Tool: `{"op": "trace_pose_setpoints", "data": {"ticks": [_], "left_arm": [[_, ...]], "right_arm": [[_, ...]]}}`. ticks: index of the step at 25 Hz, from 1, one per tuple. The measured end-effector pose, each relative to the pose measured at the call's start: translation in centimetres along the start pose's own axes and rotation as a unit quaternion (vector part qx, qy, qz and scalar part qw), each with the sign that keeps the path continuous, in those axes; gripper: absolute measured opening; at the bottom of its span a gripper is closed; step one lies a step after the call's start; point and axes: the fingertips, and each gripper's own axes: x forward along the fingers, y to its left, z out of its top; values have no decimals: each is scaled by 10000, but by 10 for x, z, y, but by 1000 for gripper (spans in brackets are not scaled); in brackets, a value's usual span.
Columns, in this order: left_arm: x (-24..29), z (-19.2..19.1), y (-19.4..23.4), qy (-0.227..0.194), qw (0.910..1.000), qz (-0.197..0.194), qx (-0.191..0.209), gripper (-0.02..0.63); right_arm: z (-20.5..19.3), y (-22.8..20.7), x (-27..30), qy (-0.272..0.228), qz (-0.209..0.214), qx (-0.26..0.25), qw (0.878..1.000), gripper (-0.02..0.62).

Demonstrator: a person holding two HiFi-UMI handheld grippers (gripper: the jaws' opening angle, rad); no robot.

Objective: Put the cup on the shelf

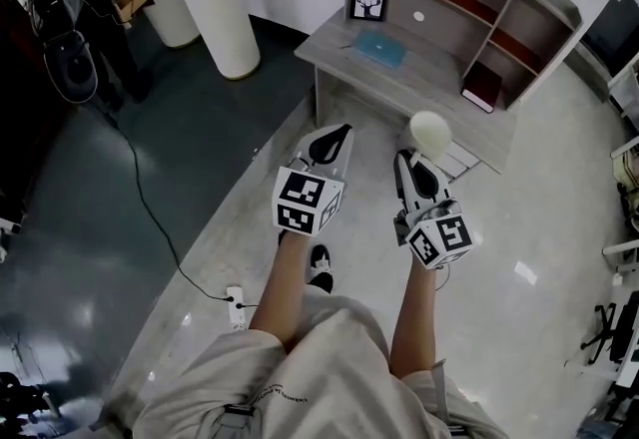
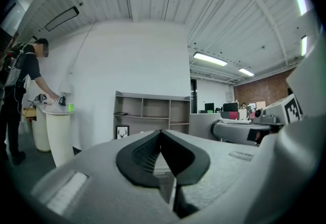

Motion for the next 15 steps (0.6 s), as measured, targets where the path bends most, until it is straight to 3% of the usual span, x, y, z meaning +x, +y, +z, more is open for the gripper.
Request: {"op": "trace_pose_setpoints", "data": {"ticks": [7, 15], "left_arm": [[48, 12, 56, -111, 9999, -49, 11, 9], [67, 7, 96, -11, 9999, -50, 92, 9]], "right_arm": [[6, -28, 70, -111, -196, -202, 9995, 26], [-3, -39, 117, -144, -292, -120, 9994, 26]]}}
